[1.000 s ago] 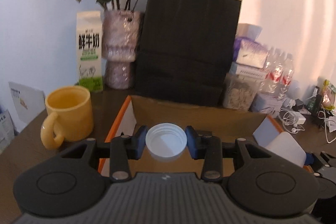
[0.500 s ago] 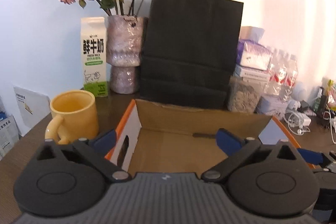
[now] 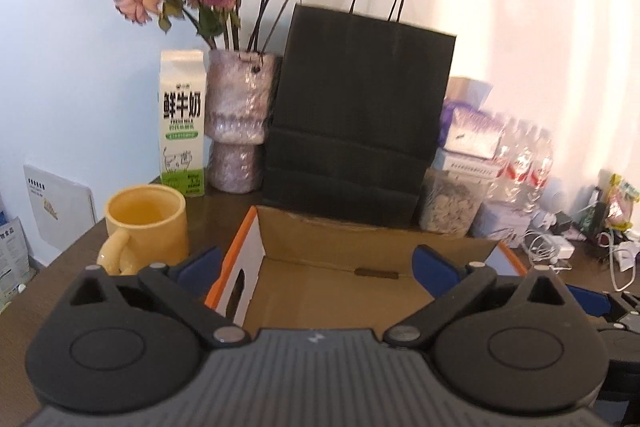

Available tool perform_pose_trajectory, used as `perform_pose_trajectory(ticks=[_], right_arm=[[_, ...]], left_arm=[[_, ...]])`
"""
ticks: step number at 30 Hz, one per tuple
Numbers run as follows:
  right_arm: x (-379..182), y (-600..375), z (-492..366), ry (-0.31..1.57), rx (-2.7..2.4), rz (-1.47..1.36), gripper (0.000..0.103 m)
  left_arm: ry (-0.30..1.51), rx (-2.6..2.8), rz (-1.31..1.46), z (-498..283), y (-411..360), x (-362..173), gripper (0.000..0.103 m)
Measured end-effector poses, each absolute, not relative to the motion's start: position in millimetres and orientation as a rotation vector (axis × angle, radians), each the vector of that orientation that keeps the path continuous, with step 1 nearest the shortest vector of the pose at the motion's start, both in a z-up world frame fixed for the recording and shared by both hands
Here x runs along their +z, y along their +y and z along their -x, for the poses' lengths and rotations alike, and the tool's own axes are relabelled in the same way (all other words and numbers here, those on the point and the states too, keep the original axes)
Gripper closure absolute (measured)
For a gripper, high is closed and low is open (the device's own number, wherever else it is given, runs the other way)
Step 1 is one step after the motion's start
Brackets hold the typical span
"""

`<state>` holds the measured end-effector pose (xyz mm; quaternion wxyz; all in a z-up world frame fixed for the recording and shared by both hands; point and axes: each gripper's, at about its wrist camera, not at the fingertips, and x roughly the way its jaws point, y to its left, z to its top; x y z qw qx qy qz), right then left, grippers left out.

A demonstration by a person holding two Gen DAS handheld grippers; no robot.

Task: Organize objects
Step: 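Move the right tool to the yellow sponge block and close on it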

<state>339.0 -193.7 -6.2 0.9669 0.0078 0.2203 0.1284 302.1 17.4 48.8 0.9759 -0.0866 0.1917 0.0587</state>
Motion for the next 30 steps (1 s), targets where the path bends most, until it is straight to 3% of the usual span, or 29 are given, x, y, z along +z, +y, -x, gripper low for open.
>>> perform_pose_trajectory(ticks=[13,30], right_arm=[[26,-217,-251,0.340,0.283,0.087,0.000],[-25,-237,-122,0.449,0.353,0.128,0.000]], left_arm=[[0.333,0.073,0.181,-215,28,76,0.000],[0.461,0.103,0.072,-89,45,24,0.000]])
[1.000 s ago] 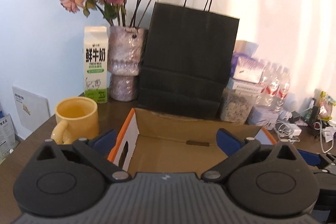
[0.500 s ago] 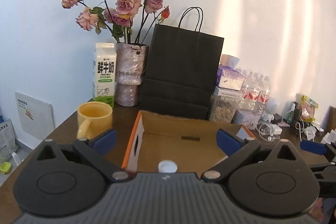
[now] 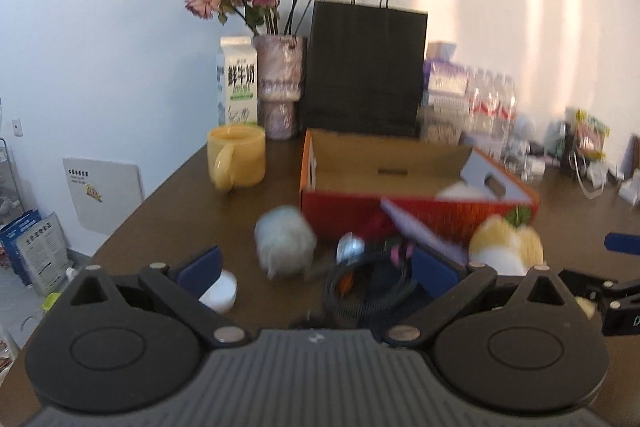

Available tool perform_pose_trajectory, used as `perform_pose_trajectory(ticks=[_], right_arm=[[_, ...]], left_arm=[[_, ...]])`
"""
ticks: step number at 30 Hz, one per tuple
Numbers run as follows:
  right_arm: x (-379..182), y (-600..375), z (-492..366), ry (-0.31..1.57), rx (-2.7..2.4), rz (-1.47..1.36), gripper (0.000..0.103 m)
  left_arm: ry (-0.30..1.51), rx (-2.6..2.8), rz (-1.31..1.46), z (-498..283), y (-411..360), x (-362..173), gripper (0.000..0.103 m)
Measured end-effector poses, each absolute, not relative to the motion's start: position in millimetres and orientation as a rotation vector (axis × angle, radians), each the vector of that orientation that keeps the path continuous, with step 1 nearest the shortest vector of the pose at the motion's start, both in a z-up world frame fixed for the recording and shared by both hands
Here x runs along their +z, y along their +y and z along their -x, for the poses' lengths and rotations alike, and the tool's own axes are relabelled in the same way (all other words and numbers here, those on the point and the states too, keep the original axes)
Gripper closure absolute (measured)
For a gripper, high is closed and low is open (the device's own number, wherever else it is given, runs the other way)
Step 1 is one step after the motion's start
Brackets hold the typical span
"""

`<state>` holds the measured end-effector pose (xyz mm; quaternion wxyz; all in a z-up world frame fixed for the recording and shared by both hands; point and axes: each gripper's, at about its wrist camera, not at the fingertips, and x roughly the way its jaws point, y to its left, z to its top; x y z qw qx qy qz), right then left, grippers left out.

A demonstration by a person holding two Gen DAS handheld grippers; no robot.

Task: Organize objects
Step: 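Move the right tool to the yellow sponge block and close on it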

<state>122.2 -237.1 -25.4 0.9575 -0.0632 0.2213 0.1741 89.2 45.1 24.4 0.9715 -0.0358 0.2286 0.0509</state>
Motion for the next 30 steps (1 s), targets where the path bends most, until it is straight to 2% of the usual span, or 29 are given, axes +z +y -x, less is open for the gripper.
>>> perform_pose_trajectory(ticks=[11,23,27,30], right_arm=[[-60,-246,-66,0.543,0.343,0.119,0.000],[-76,-280,-89,0.582,0.177,0.096,0.000],[-83,-304,-108,0.604,0.114,0.066,0.010],[-90,-315,-119,0.613,0.100,0.049,0.021]], left_arm=[[0.562,0.107,0.098,-41,54,-13,0.000],[0.580,0.145,0.128,-45,65,-18,0.000],[0.586,0.173,0.137,-48,72,-20,0.000],[0.589,0.186,0.136,-50,75,-21,0.000]])
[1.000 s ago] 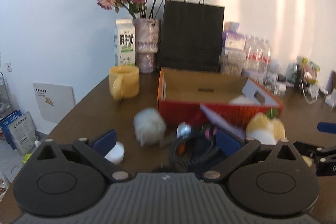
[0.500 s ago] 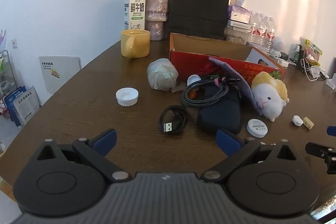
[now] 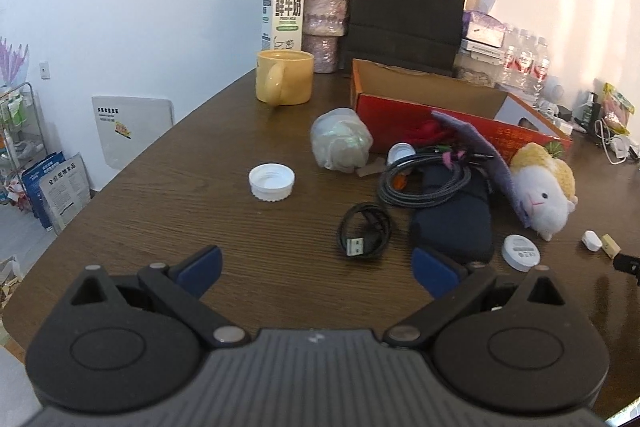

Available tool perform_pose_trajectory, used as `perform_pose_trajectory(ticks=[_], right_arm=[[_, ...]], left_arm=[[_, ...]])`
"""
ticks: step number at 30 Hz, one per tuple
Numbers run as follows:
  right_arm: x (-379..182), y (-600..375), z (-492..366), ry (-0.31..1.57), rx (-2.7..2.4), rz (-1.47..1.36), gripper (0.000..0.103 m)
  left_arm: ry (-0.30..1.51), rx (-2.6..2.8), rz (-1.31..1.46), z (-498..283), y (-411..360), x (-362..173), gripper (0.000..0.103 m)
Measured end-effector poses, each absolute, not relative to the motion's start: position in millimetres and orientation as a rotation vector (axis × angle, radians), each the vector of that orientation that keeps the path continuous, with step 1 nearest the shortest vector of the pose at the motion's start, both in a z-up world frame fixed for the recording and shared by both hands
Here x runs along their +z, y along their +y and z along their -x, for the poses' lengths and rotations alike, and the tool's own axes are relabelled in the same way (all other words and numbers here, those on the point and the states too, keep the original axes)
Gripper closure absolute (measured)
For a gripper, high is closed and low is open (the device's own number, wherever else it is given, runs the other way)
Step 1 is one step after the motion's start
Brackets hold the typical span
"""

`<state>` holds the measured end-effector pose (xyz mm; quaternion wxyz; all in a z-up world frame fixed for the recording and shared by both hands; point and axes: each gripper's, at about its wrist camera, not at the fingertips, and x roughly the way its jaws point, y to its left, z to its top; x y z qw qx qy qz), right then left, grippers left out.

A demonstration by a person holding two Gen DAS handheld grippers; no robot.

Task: Organize objects
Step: 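Move the right tool to the yellow sponge block and close on it, then grasp the second white bottle cap with the left tool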

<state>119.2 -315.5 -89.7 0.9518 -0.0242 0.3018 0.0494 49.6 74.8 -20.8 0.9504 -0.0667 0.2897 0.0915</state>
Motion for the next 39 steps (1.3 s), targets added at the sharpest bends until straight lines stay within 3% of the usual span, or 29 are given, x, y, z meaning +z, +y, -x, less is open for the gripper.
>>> perform_pose_trajectory(ticks=[7,14,17,39], right_arm=[[-93,-318,-136,0.610,0.143,0.043,0.051],[-92,-308,-144,0.626,0.200,0.048,0.070],[-91,-304,-146,0.631,0.213,0.066,0.083],[-87,-293,-151,0.594,0.198,0.087,0.083]], left_arm=[[0.599,0.222,0.142,-55,84,-23,0.000],[0.610,0.249,0.141,-62,94,-25,0.000],[0.609,0.260,0.131,-69,101,-25,0.000],[0.695,0.280,0.084,-164,146,-38,0.001]])
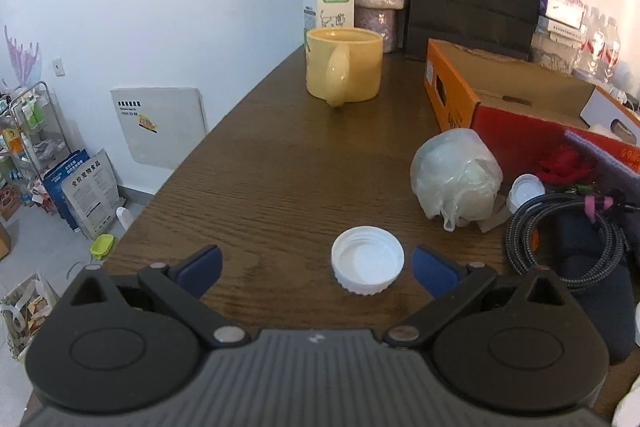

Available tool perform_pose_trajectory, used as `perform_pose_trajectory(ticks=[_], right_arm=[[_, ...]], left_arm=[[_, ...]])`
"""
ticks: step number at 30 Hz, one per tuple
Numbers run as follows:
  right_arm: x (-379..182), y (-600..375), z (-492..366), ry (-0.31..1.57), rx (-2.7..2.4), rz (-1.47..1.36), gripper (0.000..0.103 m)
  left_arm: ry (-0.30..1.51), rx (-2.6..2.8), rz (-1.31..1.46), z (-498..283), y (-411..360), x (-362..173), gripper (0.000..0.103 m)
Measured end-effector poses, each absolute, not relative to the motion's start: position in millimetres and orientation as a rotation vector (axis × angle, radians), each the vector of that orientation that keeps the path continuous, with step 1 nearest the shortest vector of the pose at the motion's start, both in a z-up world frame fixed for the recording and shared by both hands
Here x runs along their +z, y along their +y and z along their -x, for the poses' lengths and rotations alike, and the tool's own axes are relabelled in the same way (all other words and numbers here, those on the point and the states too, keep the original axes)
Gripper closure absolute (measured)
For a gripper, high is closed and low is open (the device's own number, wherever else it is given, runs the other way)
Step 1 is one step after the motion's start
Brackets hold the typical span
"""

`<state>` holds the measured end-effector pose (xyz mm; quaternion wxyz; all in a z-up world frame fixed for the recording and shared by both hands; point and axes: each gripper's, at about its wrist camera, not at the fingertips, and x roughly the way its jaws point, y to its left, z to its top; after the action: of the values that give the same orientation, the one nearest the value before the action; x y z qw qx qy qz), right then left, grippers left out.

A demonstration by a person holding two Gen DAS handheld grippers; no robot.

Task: Organize objects
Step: 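Grasp the second white bottle cap with the left tool, then carry the sponge with the right tool into the box while the left tool carries the cap there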

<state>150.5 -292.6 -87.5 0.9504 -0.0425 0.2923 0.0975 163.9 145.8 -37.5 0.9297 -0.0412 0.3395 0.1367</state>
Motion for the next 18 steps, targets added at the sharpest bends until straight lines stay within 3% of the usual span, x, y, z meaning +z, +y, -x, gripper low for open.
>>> perform_pose_trajectory(ticks=[6,7,8,18], right_arm=[[-85,-292,-149,0.572,0.198,0.084,0.083],[-85,-293,-149,0.568,0.198,0.083,0.083],[-85,-293,-148,0.565,0.199,0.083,0.083],[-84,-293,-146,0.549,0.206,0.074,0.083]], left_arm=[[0.716,0.238,0.086,-173,142,-44,0.035],[0.710,0.236,0.072,-173,139,-44,0.053],[0.702,0.220,0.064,-172,137,-43,0.062],[0.639,0.201,0.037,-156,121,-34,0.062]])
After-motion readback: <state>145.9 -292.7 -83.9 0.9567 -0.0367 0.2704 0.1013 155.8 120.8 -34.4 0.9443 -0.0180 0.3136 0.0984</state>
